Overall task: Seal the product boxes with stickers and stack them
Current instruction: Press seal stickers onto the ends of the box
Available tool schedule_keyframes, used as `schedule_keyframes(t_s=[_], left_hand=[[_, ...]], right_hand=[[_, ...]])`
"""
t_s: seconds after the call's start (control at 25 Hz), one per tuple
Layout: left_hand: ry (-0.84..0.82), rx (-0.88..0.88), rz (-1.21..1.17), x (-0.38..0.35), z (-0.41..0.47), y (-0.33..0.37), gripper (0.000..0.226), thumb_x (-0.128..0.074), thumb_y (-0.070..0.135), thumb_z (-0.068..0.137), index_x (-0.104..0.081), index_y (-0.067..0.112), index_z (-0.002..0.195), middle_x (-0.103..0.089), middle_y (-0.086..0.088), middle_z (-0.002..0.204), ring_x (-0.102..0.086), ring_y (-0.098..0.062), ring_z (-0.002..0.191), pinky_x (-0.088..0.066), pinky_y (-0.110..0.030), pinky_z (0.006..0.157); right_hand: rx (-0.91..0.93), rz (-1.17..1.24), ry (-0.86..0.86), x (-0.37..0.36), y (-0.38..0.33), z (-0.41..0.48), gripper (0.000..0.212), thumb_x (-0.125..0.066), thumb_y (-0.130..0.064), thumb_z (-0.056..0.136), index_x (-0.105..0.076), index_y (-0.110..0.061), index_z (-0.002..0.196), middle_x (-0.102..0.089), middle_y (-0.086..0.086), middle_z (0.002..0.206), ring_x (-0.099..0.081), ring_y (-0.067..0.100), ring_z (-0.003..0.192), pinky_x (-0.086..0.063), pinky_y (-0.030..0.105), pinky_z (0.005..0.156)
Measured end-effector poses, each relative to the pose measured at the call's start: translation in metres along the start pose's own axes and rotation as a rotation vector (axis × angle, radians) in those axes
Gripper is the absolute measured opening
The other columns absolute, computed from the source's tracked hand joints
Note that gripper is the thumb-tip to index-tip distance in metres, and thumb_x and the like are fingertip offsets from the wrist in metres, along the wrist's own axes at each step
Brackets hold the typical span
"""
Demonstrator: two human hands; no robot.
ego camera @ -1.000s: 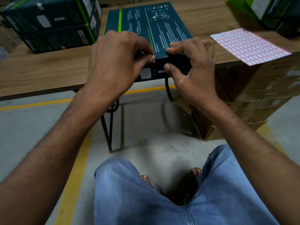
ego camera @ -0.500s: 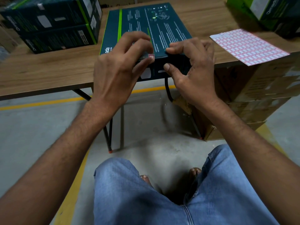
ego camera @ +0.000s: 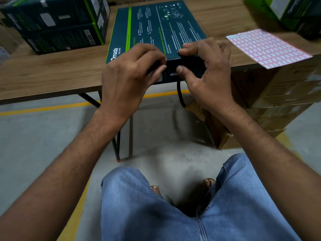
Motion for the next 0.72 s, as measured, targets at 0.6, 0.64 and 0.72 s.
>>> schedule_keyframes(t_s=[0.6,0.64,0.72], left_hand=[[-0.332,0.310,-0.194,0.010,0.031,-0.007,0.018,-0.070,0.039,0.098,-0.077,0.029,0.112,-0.073,0.007,0.113,-0.066,-0.010,0.105,-0.057,-0.039,0.090],[-0.336,0.327,-0.207,0.009,0.034,-0.007,0.015,-0.073,0.038,0.097,-0.078,0.030,0.109,-0.074,0.008,0.109,-0.067,-0.008,0.103,-0.056,-0.032,0.089],[-0.374,0.388,-0.238,0.007,0.036,-0.009,0.008,-0.075,0.036,0.096,-0.077,0.032,0.103,-0.071,0.017,0.098,-0.065,0.001,0.097,-0.048,-0.010,0.081]], right_hand=[[-0.017,0.011,-0.024,0.001,0.000,0.001,0.031,-0.077,-0.034,0.083,-0.071,-0.024,0.112,-0.066,-0.013,0.120,-0.051,0.021,0.119,-0.042,0.047,0.097],[-0.017,0.011,-0.026,0.001,0.000,0.001,0.032,-0.077,-0.034,0.083,-0.071,-0.023,0.112,-0.066,-0.013,0.120,-0.051,0.021,0.119,-0.042,0.047,0.097],[-0.018,0.012,-0.030,0.001,-0.001,0.000,0.032,-0.076,-0.034,0.083,-0.071,-0.023,0.113,-0.066,-0.013,0.120,-0.050,0.021,0.119,-0.041,0.047,0.096]])
Point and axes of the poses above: each hand's wrist, its own z-axis towards the middle knuckle, its own x-axis out of the back of the hand, y = z × x, the point moved 6 cm from there along z, towards the middle knuckle
